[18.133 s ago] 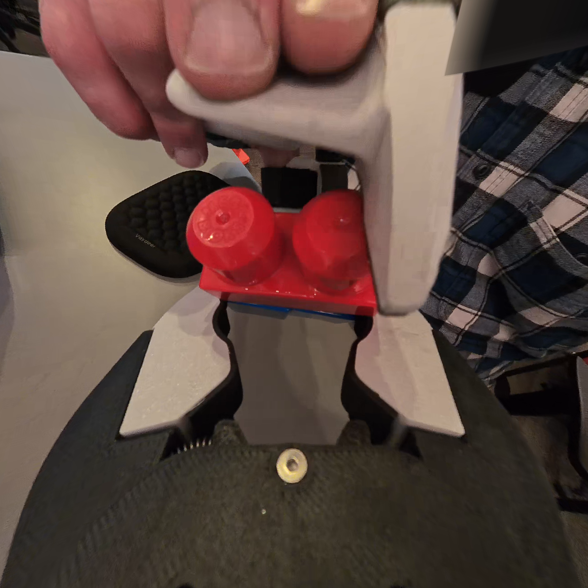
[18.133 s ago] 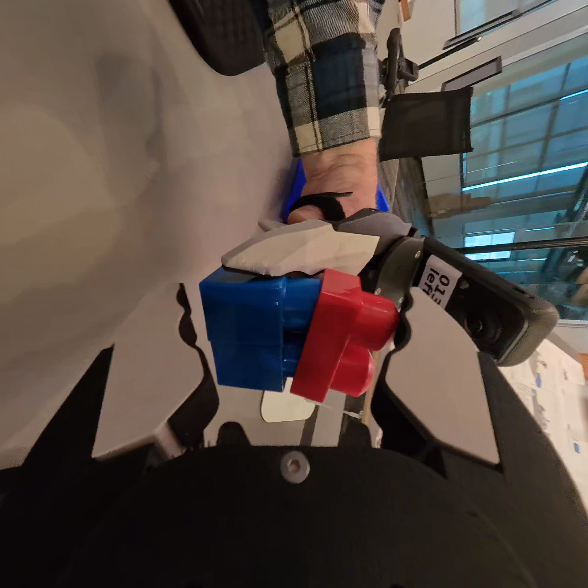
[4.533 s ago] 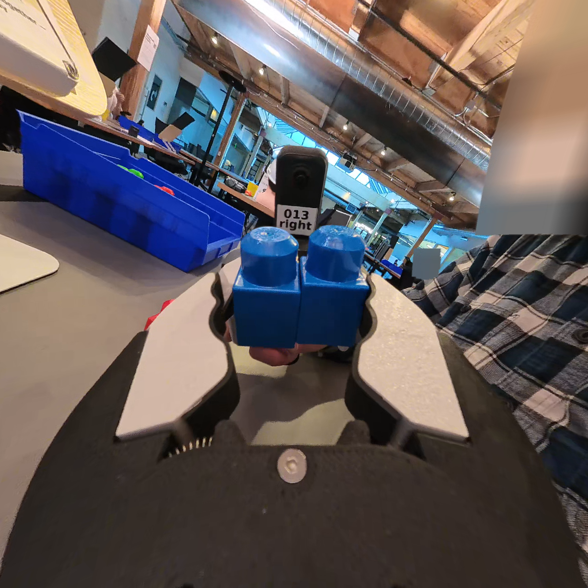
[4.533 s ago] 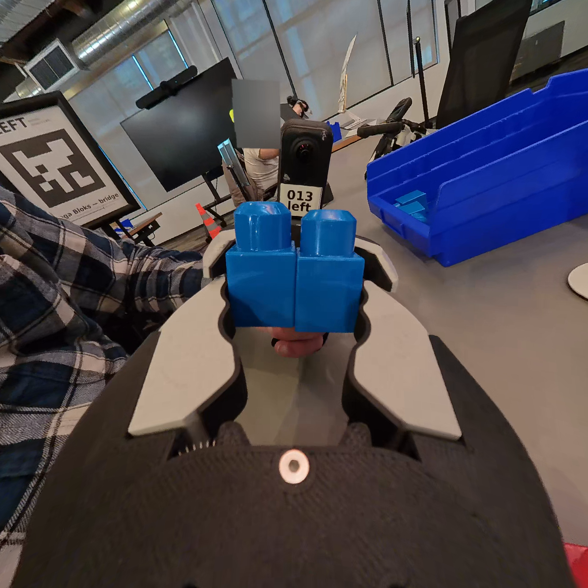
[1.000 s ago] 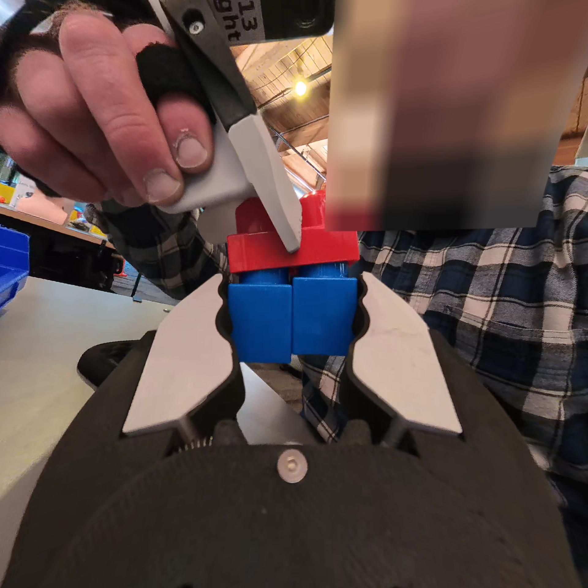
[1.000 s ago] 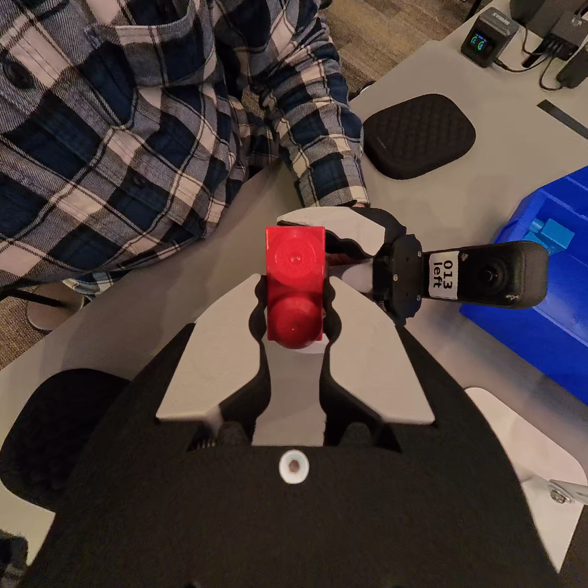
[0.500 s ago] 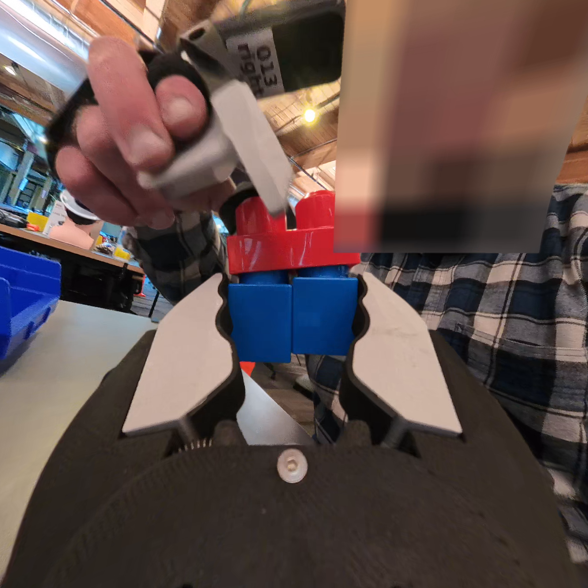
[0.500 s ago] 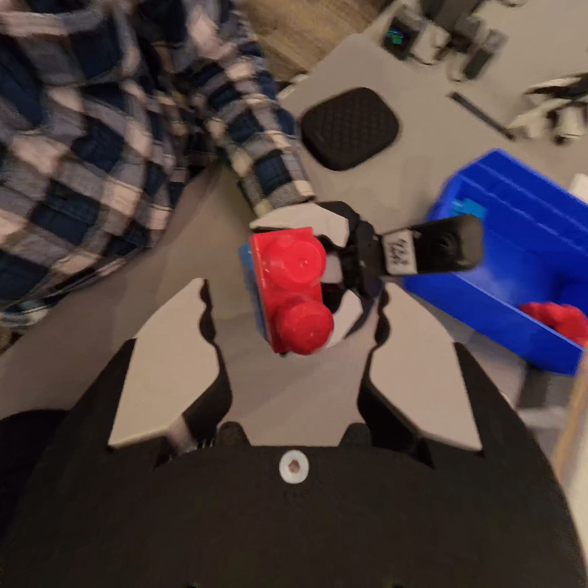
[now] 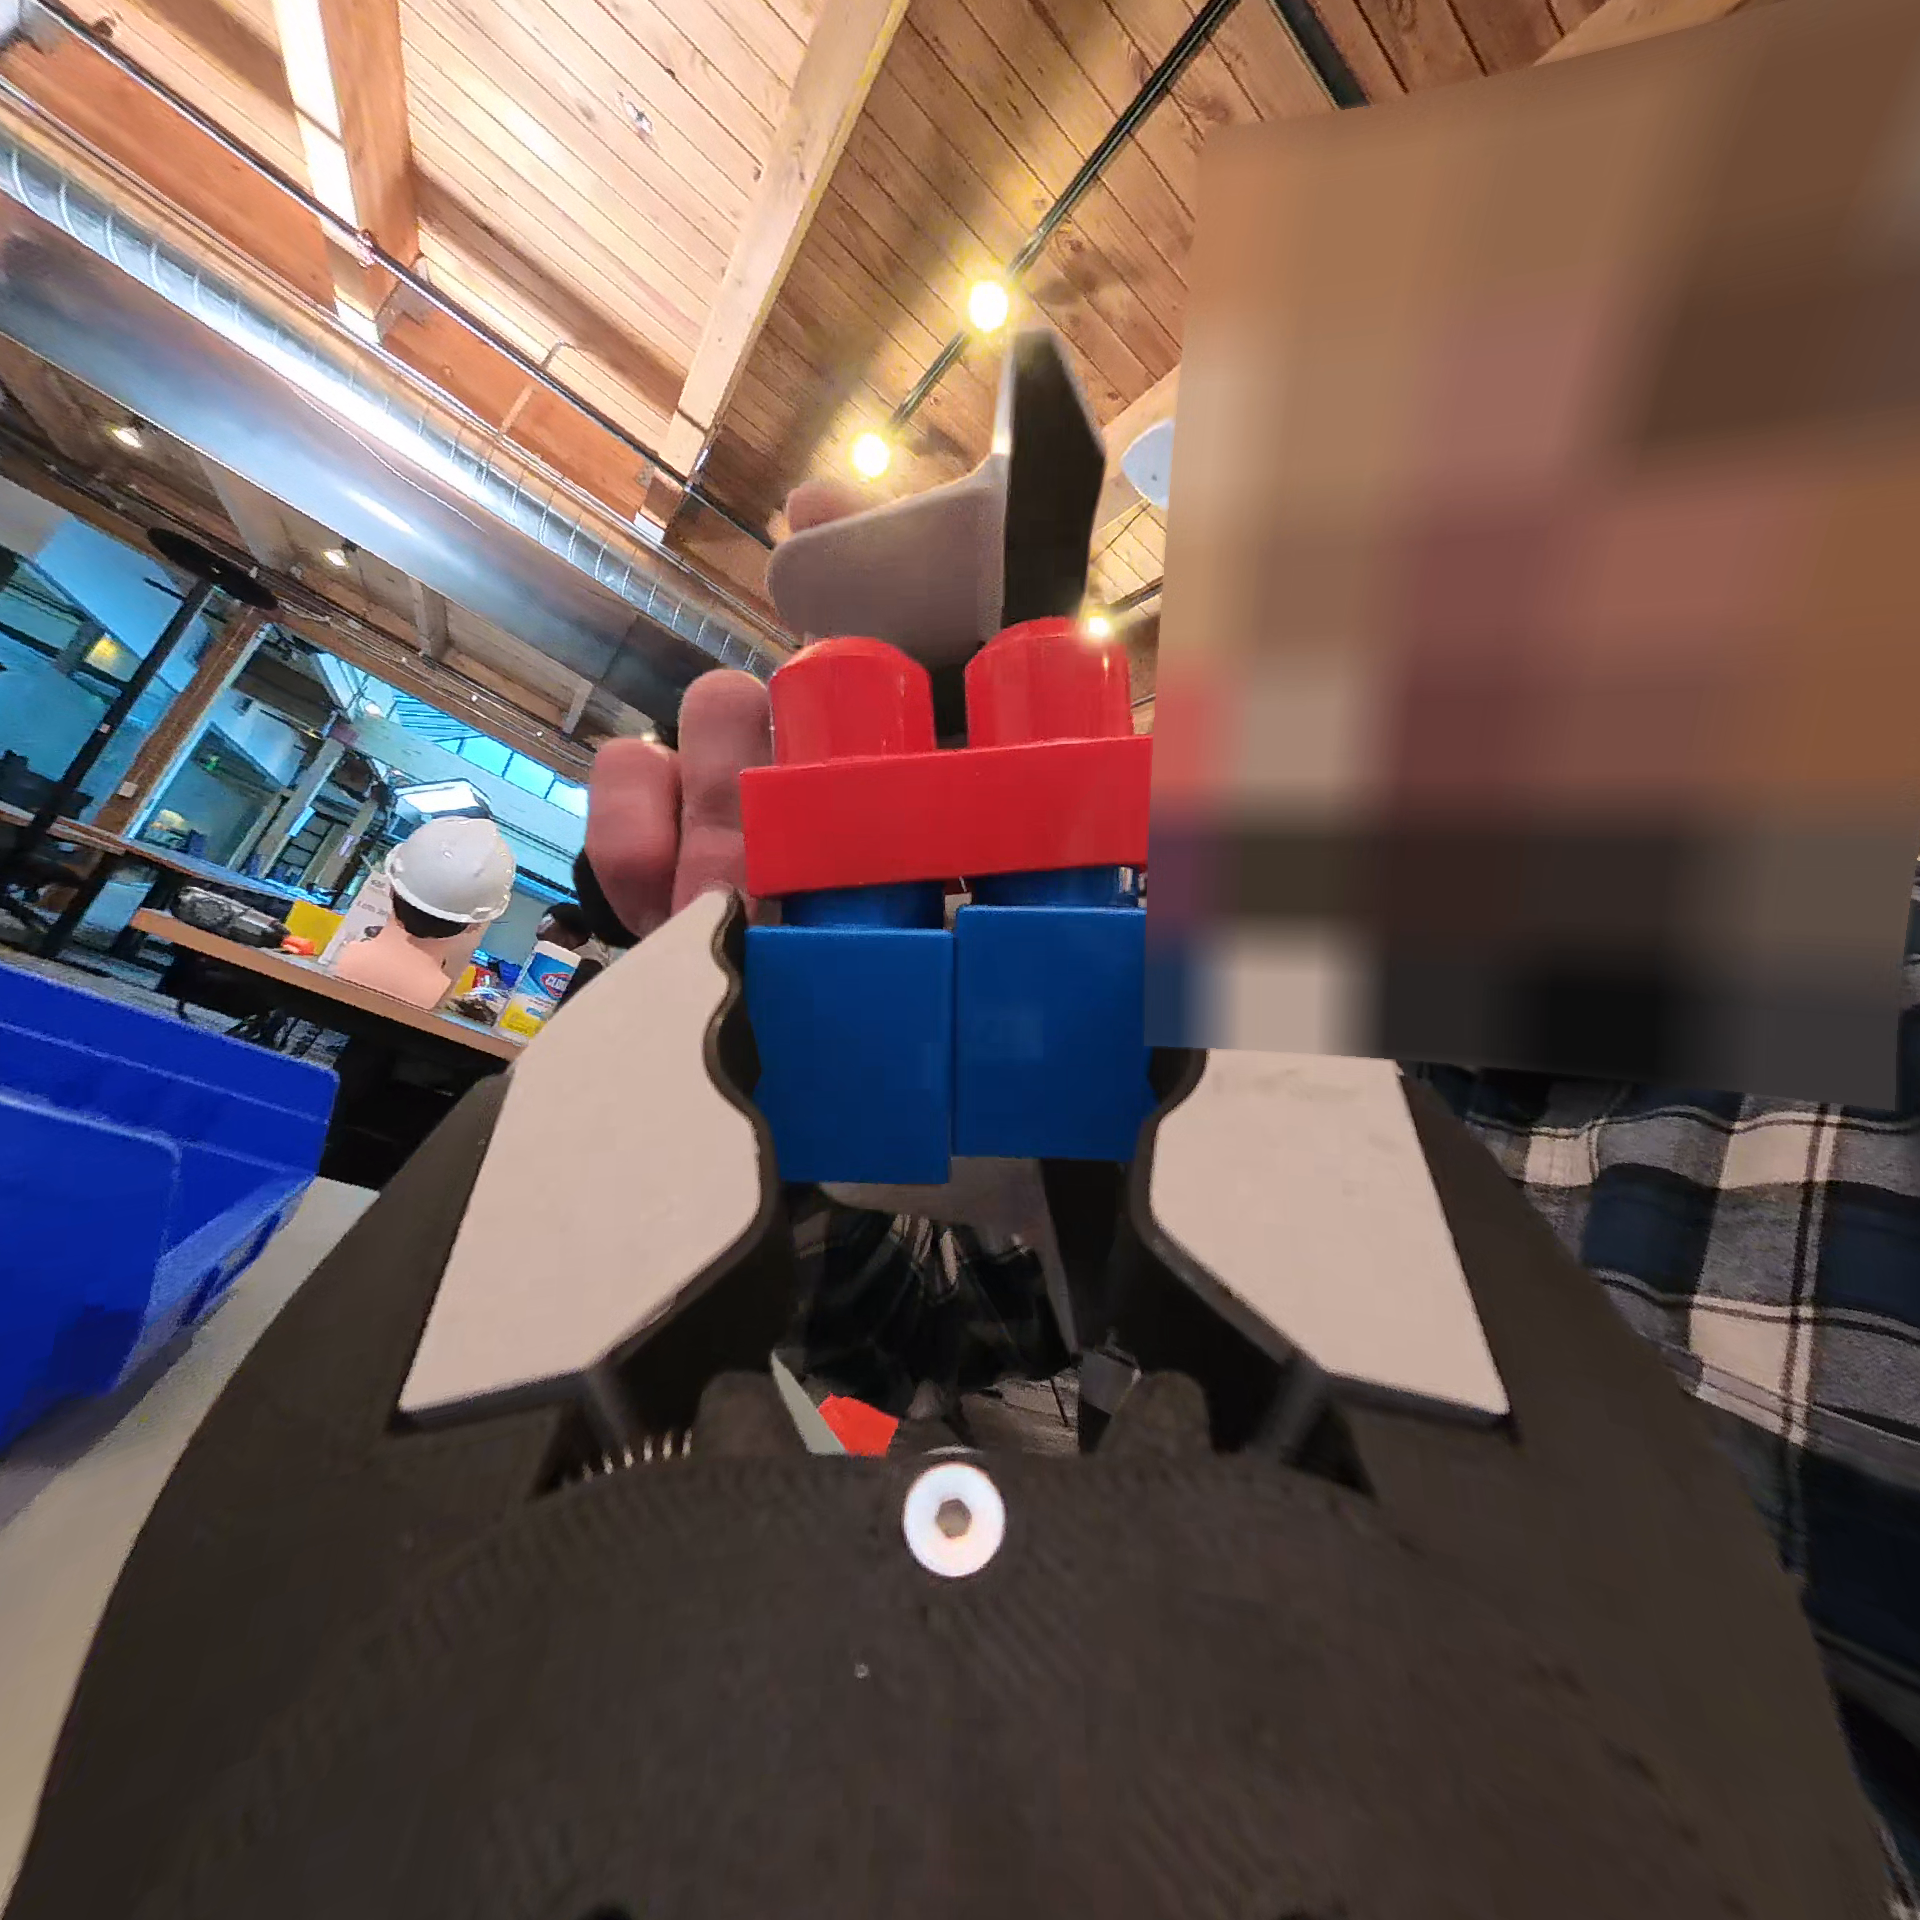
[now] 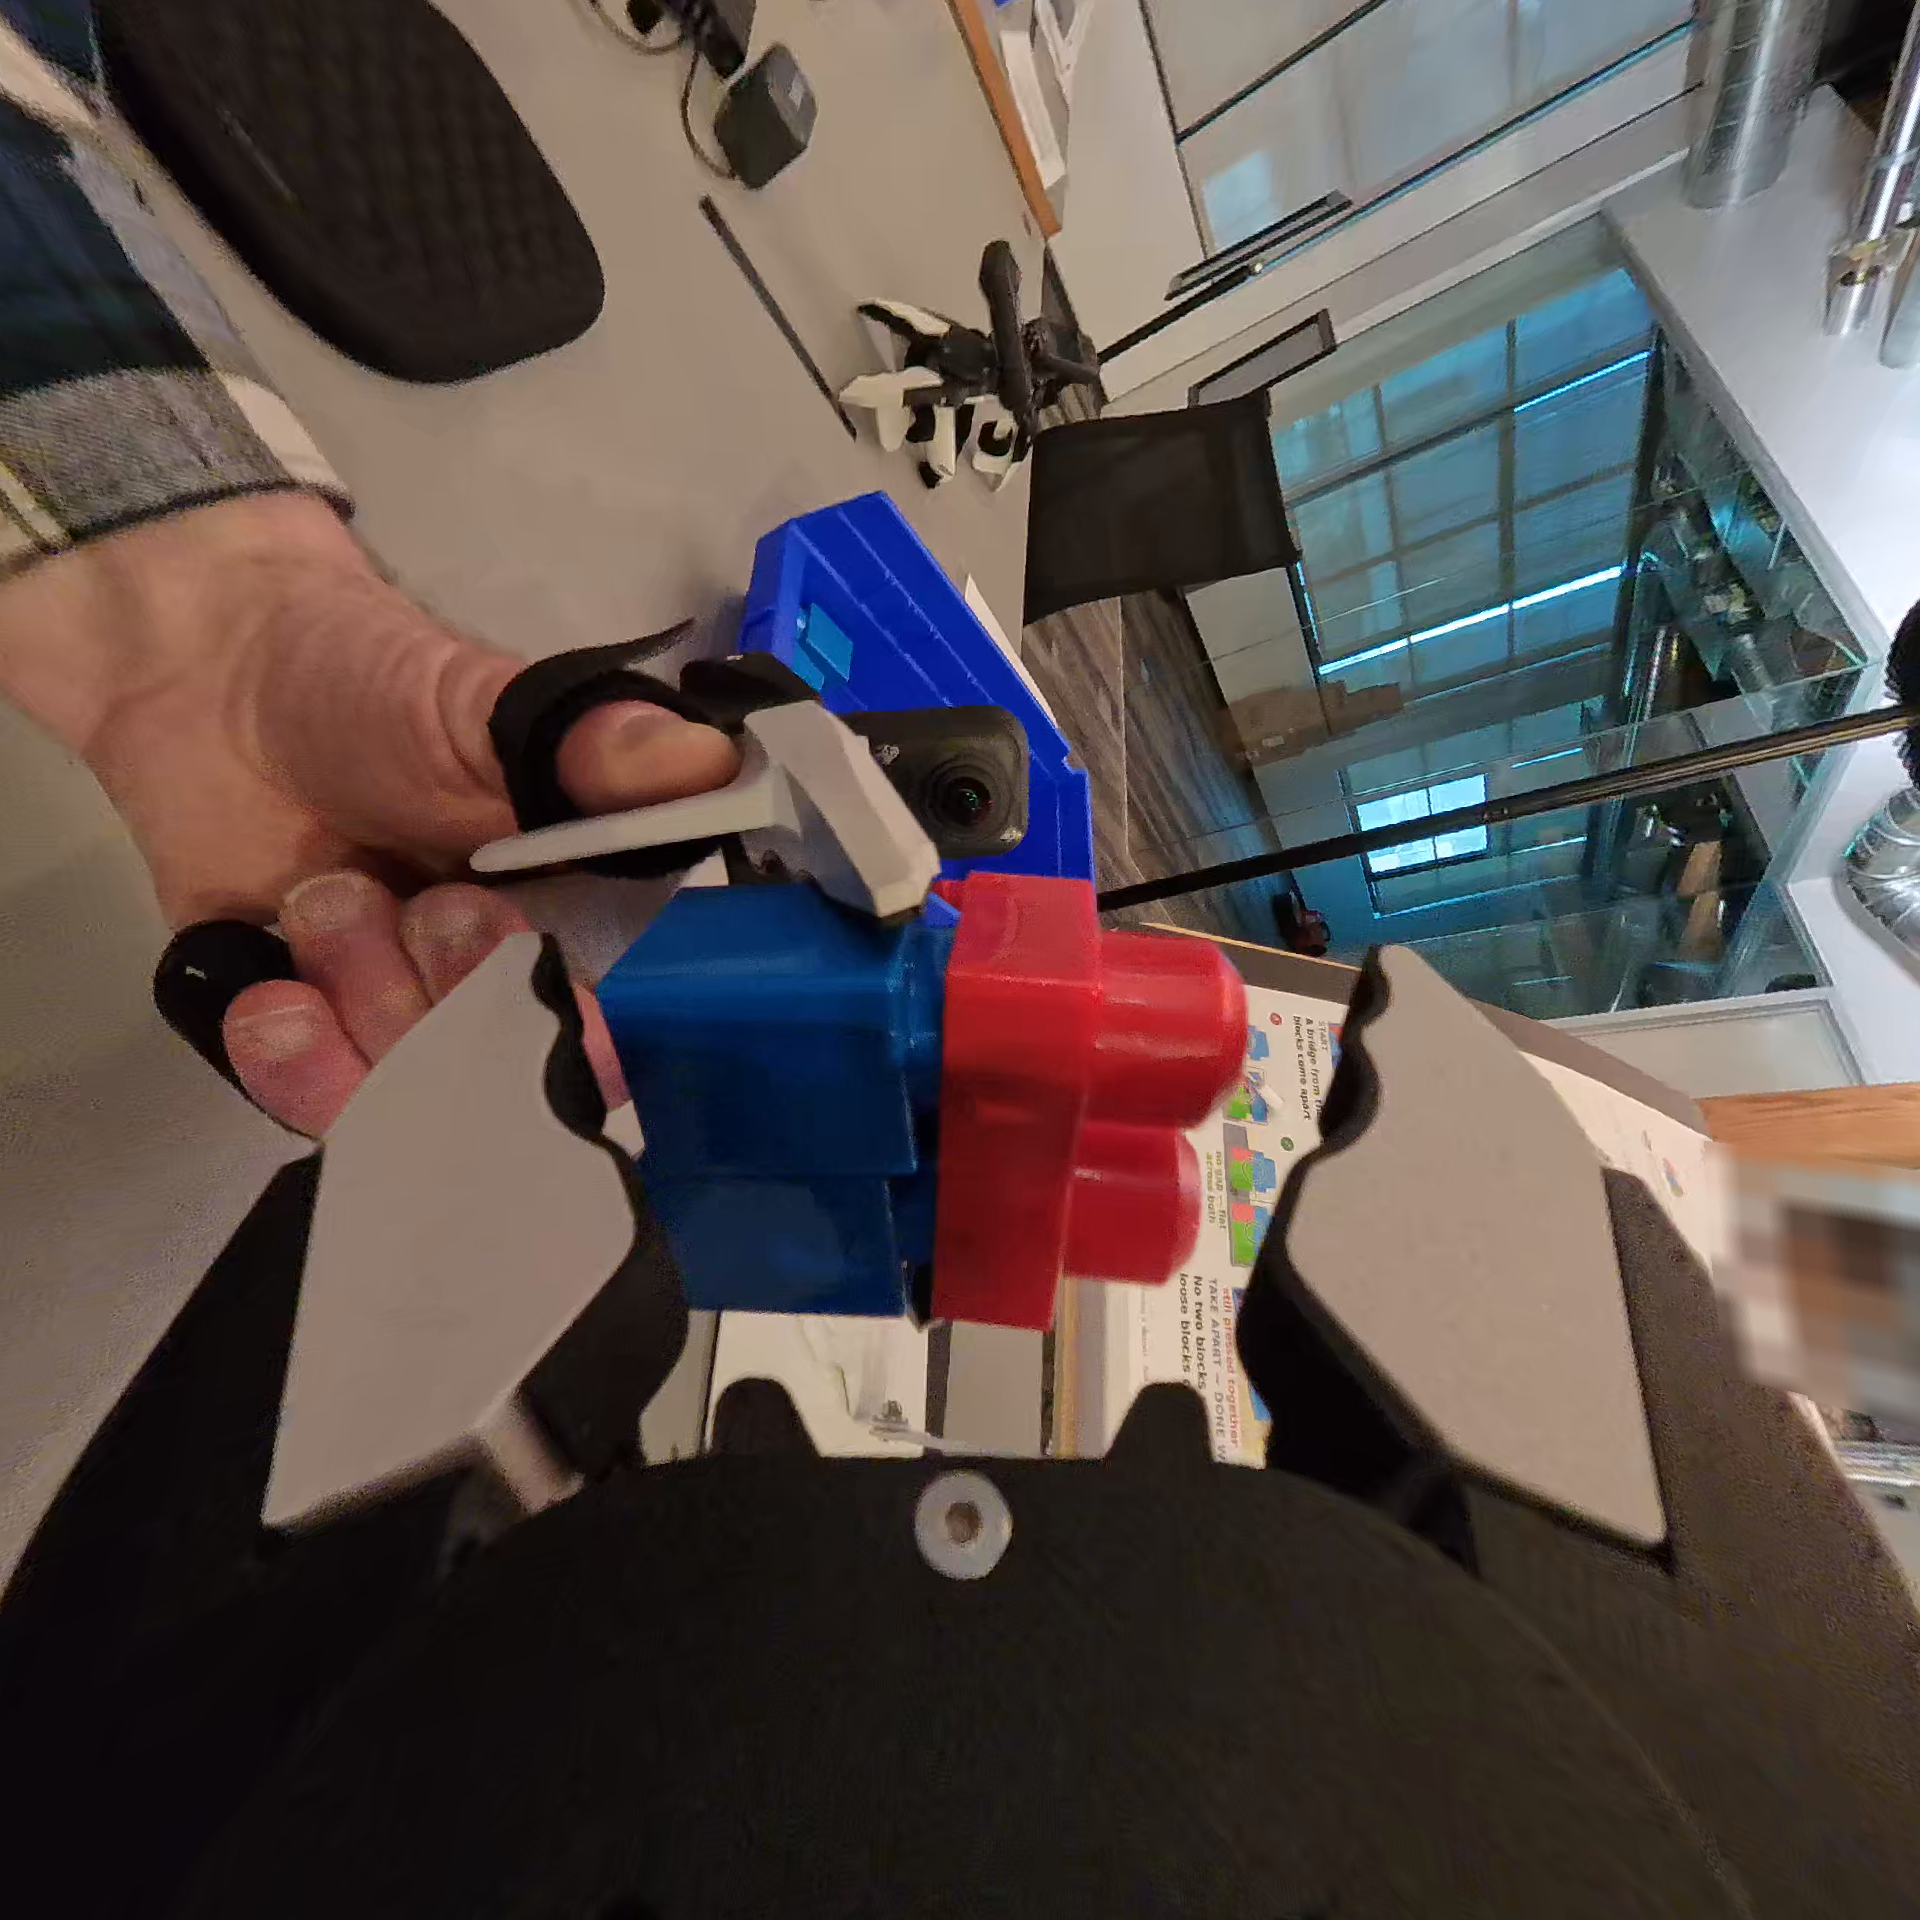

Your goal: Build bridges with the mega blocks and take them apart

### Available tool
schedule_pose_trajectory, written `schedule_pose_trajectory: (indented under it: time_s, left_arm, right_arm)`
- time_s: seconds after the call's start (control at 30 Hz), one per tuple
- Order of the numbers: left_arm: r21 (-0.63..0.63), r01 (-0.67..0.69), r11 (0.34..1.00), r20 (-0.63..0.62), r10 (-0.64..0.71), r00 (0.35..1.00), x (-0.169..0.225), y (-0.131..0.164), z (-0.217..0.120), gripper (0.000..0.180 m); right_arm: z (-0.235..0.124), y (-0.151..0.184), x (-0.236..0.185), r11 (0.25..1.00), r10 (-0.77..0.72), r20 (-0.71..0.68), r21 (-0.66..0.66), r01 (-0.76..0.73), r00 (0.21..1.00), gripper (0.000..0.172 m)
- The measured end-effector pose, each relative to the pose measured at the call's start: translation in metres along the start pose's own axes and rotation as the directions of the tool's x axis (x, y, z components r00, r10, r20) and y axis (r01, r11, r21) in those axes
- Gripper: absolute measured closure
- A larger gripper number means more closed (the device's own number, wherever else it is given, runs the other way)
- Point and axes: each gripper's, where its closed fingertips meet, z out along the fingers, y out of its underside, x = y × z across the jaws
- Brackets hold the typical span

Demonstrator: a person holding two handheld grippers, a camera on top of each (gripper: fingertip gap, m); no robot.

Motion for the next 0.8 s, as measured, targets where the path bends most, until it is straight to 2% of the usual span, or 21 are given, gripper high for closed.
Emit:
schedule_pose_trajectory:
  time_s: [0.07,0.33,0.4,0.53,0.6,0.67,0.8]
  left_arm:
    - [-0.002,0.003,1.0,-0.006,-0.003,1.0,0.001,0.002,0.005,0.106]
    - [0.008,0.034,0.999,-0.039,-0.034,0.999,-0.001,0.004,0.012,0.107]
    - [0.012,0.04,0.999,-0.036,-0.039,0.999,-0.002,0.004,0.012,0.106]
    - [0.037,0.043,0.998,-0.044,-0.041,0.998,-0.001,0.0,0.01,0.107]
    - [0.032,0.024,0.999,-0.065,-0.022,0.998,0.005,0.0,0.013,0.107]
    - [0.044,0.025,0.999,-0.076,-0.021,0.997,0.008,-0.004,0.013,0.107]
    - [0.038,0.048,0.998,-0.103,-0.044,0.994,0.011,-0.003,0.015,0.107]
  right_arm:
    - [0.0,-0.003,-0.005,1.0,-0.024,0.029,0.012,0.024,0.999,0.051]
    - [-0.005,-0.002,-0.006,0.998,-0.051,0.065,-0.021,0.052,0.997,0.059]
    - [-0.004,0.0,-0.006,0.998,-0.039,0.072,-0.046,0.043,0.997,0.059]
    - [-0.002,-0.004,-0.005,1.0,-0.015,0.072,-0.015,0.017,0.997,0.058]
    - [-0.009,-0.009,0.002,1.0,-0.005,0.042,0.024,0.004,0.999,0.039]
    - [-0.015,-0.001,0.009,1.0,0.001,0.027,-0.007,-0.001,1.0,0.033]
    - [-0.014,0.014,0.004,0.997,-0.035,0.063,-0.072,0.04,0.997,0.04]
